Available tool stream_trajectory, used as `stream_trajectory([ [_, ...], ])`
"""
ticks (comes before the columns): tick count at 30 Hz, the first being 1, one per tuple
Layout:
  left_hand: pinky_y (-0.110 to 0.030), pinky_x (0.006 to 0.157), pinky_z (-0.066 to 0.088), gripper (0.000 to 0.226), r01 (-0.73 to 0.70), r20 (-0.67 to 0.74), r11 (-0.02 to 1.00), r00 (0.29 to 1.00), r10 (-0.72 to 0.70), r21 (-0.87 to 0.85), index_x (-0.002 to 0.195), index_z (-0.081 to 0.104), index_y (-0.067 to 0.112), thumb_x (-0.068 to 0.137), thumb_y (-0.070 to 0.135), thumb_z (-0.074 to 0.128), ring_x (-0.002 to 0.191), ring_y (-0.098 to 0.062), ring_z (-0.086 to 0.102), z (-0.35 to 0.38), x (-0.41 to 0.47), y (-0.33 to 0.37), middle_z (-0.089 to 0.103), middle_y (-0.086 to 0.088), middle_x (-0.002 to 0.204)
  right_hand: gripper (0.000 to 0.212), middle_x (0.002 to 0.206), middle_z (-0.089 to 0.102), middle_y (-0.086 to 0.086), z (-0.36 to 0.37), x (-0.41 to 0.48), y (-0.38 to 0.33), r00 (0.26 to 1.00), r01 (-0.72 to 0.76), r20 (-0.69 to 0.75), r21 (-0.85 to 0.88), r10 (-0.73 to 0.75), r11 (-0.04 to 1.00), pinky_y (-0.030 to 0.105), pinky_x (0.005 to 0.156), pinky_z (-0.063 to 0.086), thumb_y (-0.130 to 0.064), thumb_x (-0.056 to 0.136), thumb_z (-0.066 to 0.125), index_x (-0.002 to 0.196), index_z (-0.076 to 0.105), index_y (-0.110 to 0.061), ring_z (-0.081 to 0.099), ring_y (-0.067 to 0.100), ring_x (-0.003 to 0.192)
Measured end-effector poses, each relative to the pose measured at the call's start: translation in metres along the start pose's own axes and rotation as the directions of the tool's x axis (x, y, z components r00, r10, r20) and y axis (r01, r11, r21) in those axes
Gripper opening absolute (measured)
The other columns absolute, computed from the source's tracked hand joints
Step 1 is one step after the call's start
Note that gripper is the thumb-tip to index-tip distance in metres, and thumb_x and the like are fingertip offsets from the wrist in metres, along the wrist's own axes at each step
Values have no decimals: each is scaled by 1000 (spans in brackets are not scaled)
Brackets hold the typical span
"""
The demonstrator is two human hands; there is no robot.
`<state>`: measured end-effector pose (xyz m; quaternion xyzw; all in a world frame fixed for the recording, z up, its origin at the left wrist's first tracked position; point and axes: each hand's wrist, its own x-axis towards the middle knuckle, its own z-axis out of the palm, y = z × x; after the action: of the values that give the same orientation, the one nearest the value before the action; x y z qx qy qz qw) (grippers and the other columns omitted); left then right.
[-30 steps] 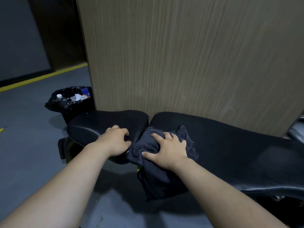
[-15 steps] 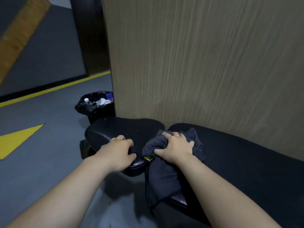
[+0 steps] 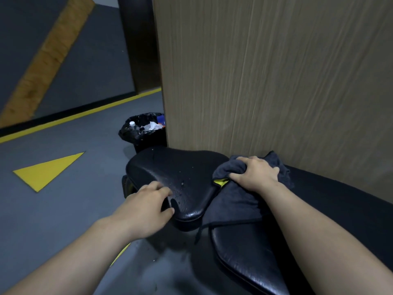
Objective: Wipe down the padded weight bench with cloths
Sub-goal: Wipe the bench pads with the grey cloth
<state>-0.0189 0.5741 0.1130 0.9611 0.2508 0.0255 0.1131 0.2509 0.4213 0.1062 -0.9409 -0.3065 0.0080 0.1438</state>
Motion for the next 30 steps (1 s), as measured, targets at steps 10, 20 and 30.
stream_trajectory([
  [10,-40,100,45,42,46,-11,998,999,-47,-40,127,55,29,90,50,54,122,-20,48,-9,-9,-21,48,7,130,37,109,72,4,-15,-6,-3,968,4,-234,367,89,930,39,88,50,-26,85,63,121,67,-29,63,29,107],
  [20,-42,103,44,51,-29,-34,995,999,26,-94,138,49,28,92,48,55,129,-20,44,-13,4,-2,46,6,136,51,127,59,13,-78,-53,1,801,152,-597,146,-36,978,47,91,47,-8,77,62,127,60,-20,55,39,112],
  [30,-41,102,45,54,-84,-51,990,996,79,-113,143,45,28,93,47,54,131,-17,42,-11,4,9,42,10,141,58,133,61,1,-55,-119,-3,996,36,-87,211,-18,977,34,103,39,-58,90,54,139,52,-27,52,24,126],
])
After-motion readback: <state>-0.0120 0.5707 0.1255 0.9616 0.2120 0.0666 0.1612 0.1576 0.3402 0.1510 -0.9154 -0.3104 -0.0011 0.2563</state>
